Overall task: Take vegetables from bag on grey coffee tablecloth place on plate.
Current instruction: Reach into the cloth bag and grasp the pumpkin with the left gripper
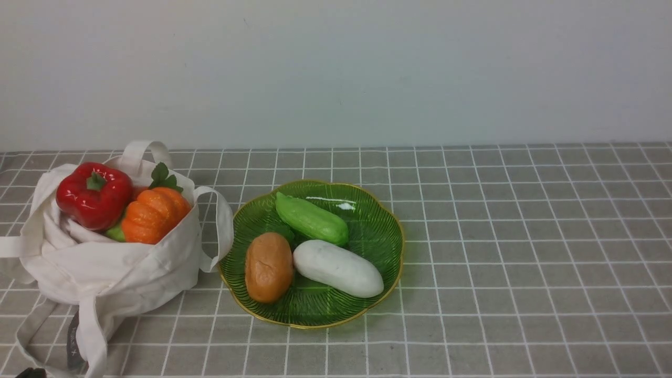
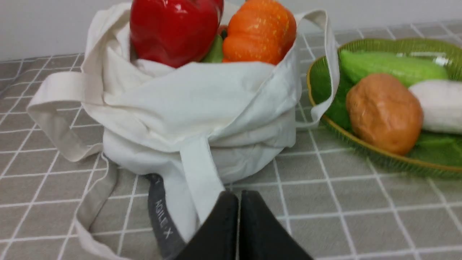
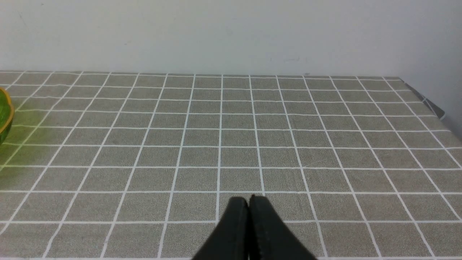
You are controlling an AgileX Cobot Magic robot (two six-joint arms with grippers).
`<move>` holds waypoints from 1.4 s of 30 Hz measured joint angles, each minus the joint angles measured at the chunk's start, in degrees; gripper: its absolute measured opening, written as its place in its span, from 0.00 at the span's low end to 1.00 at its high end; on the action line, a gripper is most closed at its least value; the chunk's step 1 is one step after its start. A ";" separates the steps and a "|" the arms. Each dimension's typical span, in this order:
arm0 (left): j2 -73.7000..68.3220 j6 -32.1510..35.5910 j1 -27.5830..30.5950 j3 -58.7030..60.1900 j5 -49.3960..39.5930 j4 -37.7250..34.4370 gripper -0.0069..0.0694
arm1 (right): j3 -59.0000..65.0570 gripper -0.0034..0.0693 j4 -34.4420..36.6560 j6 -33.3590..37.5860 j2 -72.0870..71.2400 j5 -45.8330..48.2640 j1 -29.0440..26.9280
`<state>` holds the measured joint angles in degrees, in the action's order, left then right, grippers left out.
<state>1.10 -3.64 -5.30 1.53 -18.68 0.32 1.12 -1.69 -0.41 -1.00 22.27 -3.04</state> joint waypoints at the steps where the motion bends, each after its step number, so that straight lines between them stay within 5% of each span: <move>1: 0.00 -0.64 0.00 0.00 0.22 -0.32 0.09 | 0.00 0.03 0.00 0.00 0.00 0.00 0.00; 8: 0.00 -11.04 0.00 0.15 5.36 -15.50 0.09 | 0.00 0.03 0.00 0.00 0.00 0.00 0.00; 15: 0.00 -11.51 0.00 0.19 15.55 -18.73 0.09 | 0.00 0.03 0.00 0.00 0.00 0.00 0.00; 20: 0.00 -11.51 0.00 -0.78 34.11 -19.73 0.09 | 0.00 0.03 0.00 0.00 0.00 0.00 0.00; 24: -0.77 -9.61 0.00 -7.40 34.09 -18.08 0.09 | 0.00 0.03 0.00 0.00 0.00 0.00 0.00; 29: -10.07 -7.08 0.00 -22.63 12.62 -15.80 0.09 | 0.00 0.03 0.00 0.00 0.00 0.00 0.00; 31: -20.35 -4.25 0.00 -31.68 -4.25 -15.38 0.09 | 0.00 0.03 0.00 0.00 0.00 0.00 0.00; 35: -34.75 2.91 0.00 -41.56 -23.76 -14.81 0.09 | 0.00 0.03 0.00 0.00 0.00 0.00 0.00; 42: -55.70 14.23 0.00 -55.92 -36.17 -14.50 0.09 | 0.00 0.03 0.00 0.00 0.00 0.00 0.00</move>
<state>-54.60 10.59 -5.30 -54.40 -54.86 -14.18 1.12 -1.69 -0.41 -1.00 22.27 -3.04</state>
